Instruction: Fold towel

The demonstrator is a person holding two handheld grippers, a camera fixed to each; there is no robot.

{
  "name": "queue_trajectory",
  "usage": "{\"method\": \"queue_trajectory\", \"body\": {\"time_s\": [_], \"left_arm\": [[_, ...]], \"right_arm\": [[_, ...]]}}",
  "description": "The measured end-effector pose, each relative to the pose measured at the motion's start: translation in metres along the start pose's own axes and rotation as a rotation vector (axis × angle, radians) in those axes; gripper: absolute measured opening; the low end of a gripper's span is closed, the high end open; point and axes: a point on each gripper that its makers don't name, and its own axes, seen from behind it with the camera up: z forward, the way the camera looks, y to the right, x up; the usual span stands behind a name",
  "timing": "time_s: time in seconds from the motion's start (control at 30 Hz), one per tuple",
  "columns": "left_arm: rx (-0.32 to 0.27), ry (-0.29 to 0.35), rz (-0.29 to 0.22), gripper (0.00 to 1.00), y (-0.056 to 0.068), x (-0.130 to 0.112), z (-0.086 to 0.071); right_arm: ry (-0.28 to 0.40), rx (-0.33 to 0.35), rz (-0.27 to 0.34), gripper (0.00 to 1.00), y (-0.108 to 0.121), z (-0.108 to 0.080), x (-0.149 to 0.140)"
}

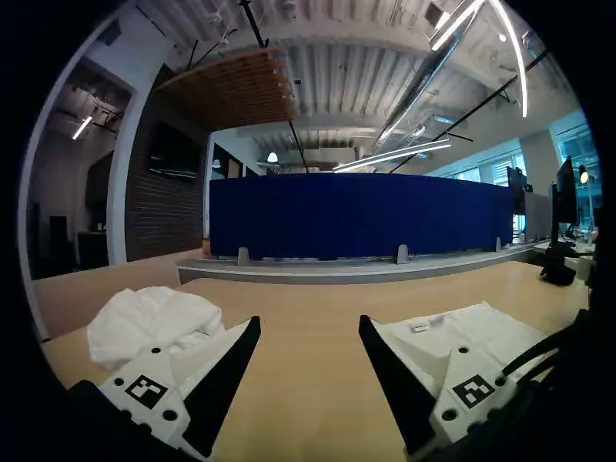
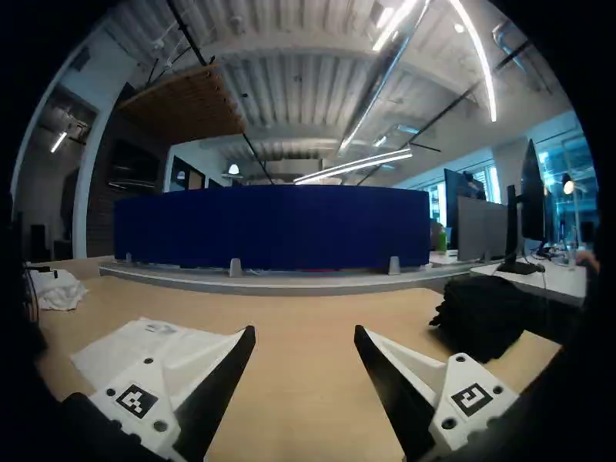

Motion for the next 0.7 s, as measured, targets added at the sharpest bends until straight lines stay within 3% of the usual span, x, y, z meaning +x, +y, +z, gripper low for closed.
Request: {"method": "queue_trajectory", "body": {"time_s": [0.23,0.57,0.7], "left_arm": [[-0.006,0.022,0.009,0.95,-0.001,0.049,0.002],[-0.059,0.016,0.015,0.95,0.013,0.156,0.001],[-0.08,-0.005,0.034,0.95,0.018,0.174,0.002]], "right_arm": [[0.023,-0.005,0.017,1.0,-0.002,-0.002,0.047],[0.035,-0.036,-0.005,0.99,0.006,-0.007,0.148],[0.018,-0.027,-0.025,1.0,0.005,-0.006,0.168]]}}
